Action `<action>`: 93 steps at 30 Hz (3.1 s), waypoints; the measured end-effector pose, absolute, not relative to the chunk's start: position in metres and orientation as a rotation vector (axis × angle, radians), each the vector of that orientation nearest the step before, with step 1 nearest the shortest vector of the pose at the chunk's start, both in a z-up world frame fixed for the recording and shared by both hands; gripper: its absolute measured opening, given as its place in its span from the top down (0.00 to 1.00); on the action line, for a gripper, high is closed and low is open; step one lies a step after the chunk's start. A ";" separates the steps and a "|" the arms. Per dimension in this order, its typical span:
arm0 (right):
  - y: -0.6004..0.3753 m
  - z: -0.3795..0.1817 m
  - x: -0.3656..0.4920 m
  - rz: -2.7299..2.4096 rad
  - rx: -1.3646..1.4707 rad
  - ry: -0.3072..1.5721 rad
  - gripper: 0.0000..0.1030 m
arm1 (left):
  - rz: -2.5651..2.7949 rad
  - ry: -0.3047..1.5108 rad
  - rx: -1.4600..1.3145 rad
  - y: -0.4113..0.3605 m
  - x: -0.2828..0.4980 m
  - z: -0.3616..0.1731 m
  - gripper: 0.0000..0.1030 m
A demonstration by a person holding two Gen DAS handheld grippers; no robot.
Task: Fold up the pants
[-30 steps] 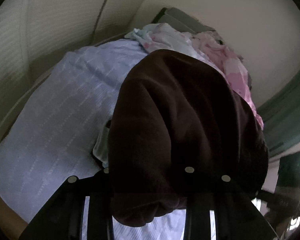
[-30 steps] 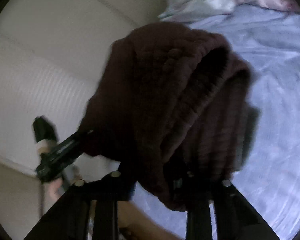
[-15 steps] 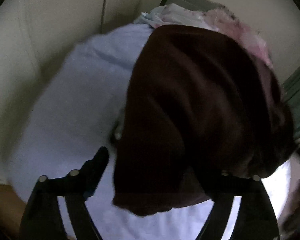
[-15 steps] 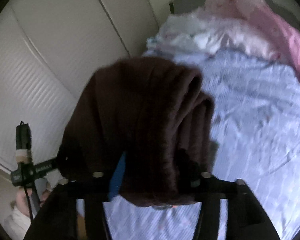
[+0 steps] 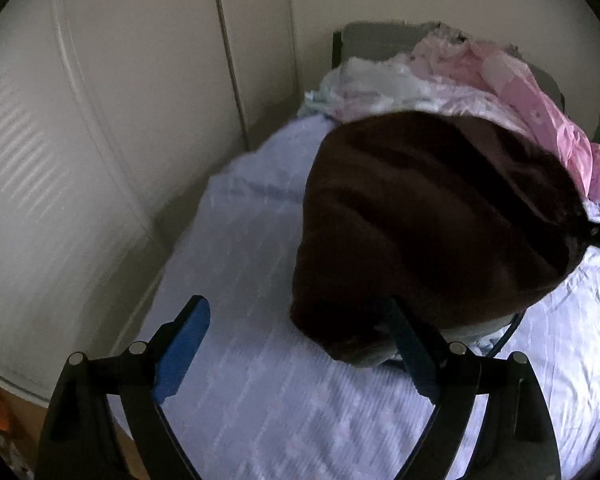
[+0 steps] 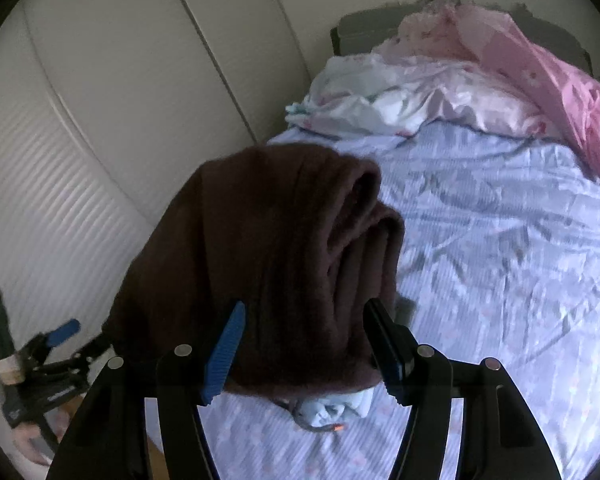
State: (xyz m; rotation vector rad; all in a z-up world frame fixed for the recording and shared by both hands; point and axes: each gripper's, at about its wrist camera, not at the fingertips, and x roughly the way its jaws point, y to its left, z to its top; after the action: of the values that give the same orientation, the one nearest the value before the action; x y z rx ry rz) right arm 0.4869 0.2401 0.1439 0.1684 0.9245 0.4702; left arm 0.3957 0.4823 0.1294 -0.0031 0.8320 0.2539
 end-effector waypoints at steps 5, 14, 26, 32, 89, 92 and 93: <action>0.234 0.131 0.492 0.476 0.211 0.950 0.39 | 0.233 0.763 0.013 0.471 0.406 0.143 0.09; 0.235 0.103 0.509 0.559 0.268 1.053 0.40 | 0.190 0.764 -0.263 0.477 0.415 0.129 0.09; 0.237 0.101 0.506 0.598 0.252 1.083 0.41 | 0.114 0.729 -0.808 0.424 0.387 0.023 0.09; 0.237 0.097 0.503 0.621 0.239 1.094 0.41 | 0.058 0.590 -1.135 0.446 0.397 -0.007 0.18; 0.249 0.161 0.470 0.685 0.224 0.851 0.09 | -0.078 0.727 -1.011 0.473 0.395 0.010 0.64; 0.254 0.133 0.505 0.697 0.283 1.019 0.60 | -0.070 0.739 -0.973 0.483 0.385 0.011 0.66; 0.251 0.124 0.515 0.694 0.302 1.067 0.64 | -0.072 0.738 -0.951 0.478 0.385 0.012 0.68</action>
State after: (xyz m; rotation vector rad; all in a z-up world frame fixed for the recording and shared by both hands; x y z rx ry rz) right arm 0.5146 0.2506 0.1242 0.3019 1.0673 0.6943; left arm 0.3855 0.4778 0.0123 -0.9506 0.7382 -0.0722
